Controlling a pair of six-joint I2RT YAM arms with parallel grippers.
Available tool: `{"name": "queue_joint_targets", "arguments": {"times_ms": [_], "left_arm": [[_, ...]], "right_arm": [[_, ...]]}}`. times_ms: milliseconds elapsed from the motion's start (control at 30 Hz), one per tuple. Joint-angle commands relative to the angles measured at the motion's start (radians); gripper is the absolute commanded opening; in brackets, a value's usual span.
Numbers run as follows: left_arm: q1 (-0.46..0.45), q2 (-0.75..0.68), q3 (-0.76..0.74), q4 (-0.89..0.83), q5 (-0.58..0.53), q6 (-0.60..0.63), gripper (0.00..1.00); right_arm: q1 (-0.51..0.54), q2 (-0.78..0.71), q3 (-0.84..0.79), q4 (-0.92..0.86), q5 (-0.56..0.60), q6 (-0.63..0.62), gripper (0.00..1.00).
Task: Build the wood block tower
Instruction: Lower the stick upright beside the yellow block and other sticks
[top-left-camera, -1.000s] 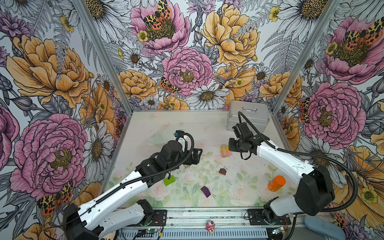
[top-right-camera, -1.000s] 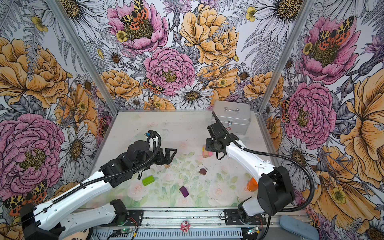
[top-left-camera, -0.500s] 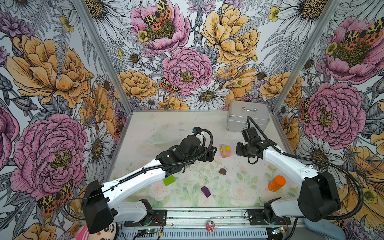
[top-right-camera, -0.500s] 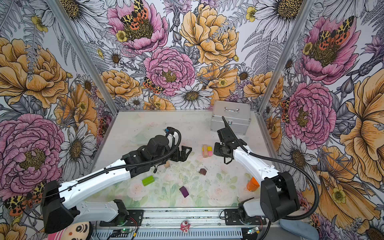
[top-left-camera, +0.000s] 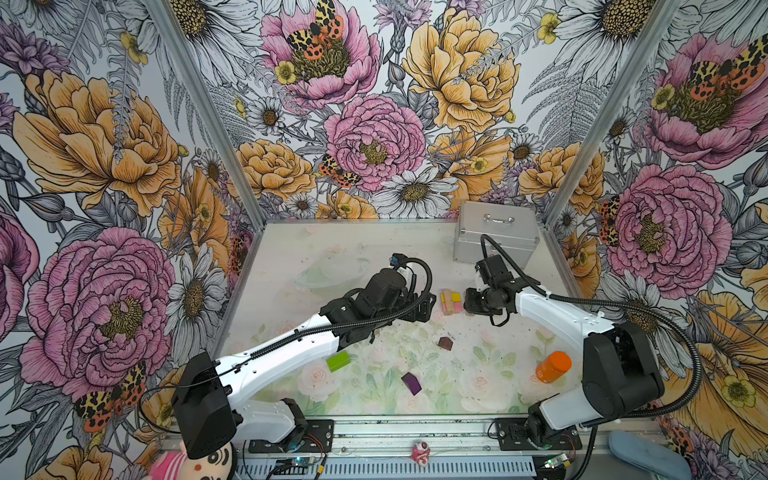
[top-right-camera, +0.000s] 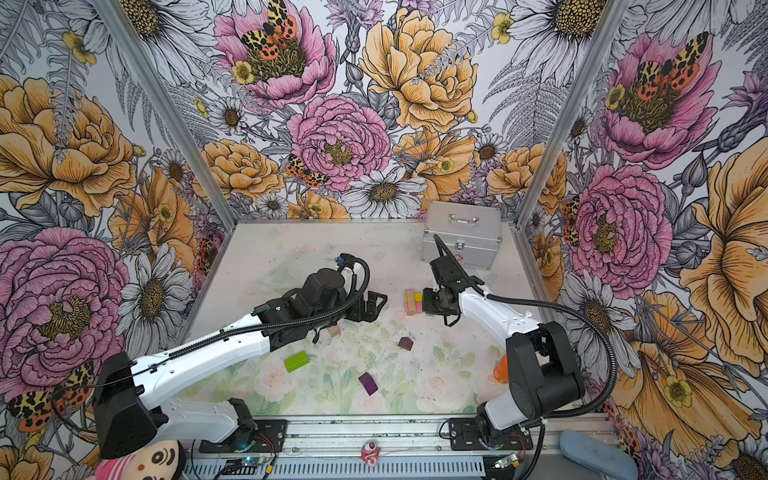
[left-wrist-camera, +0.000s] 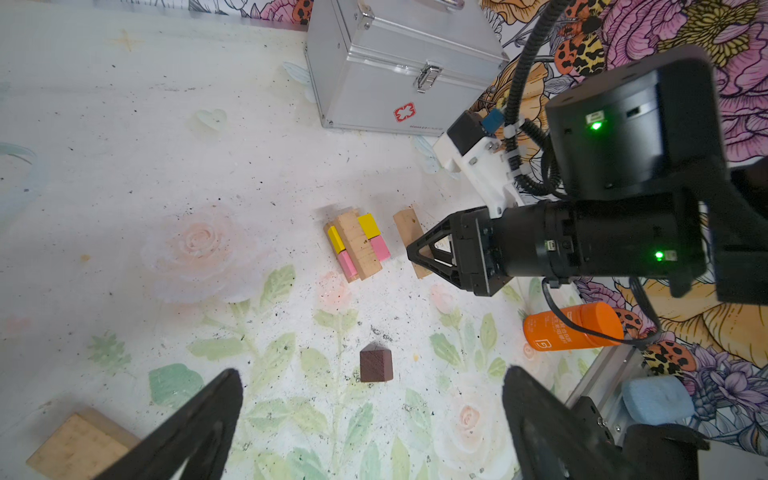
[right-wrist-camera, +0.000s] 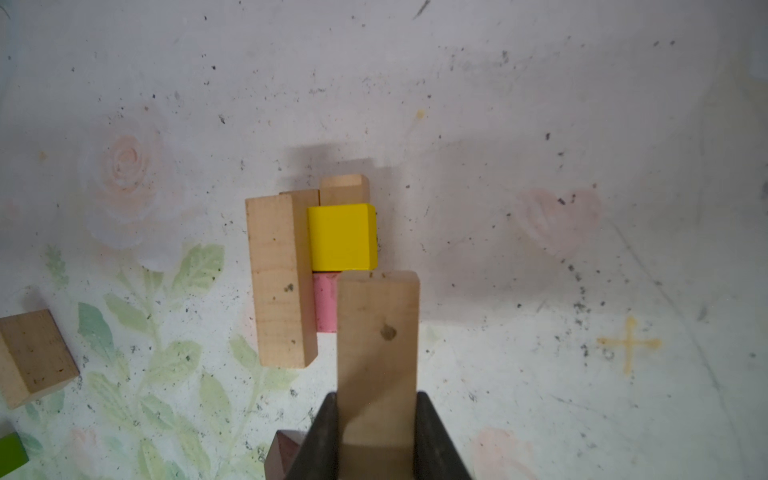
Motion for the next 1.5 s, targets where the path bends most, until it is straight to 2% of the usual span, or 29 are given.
{"name": "queue_joint_targets", "arguments": {"times_ms": [0,567,1467], "left_arm": [[0.017,-0.005,0.021,0.021,0.025,0.024,0.99],[0.064,-0.018,-0.025,0.044,0.049,0.021,0.99],[0.078,-0.042,-0.054,0.049,0.043,0.013,0.99]], "right_arm": [[-0.003,0.016,0.048,0.029,-0.021,-0.034,0.24],[-0.003,0.091,0.098,0.032,-0.056,-0.065,0.24],[0.000,0.147,0.122,0.045,-0.084,-0.071,0.24]]}}
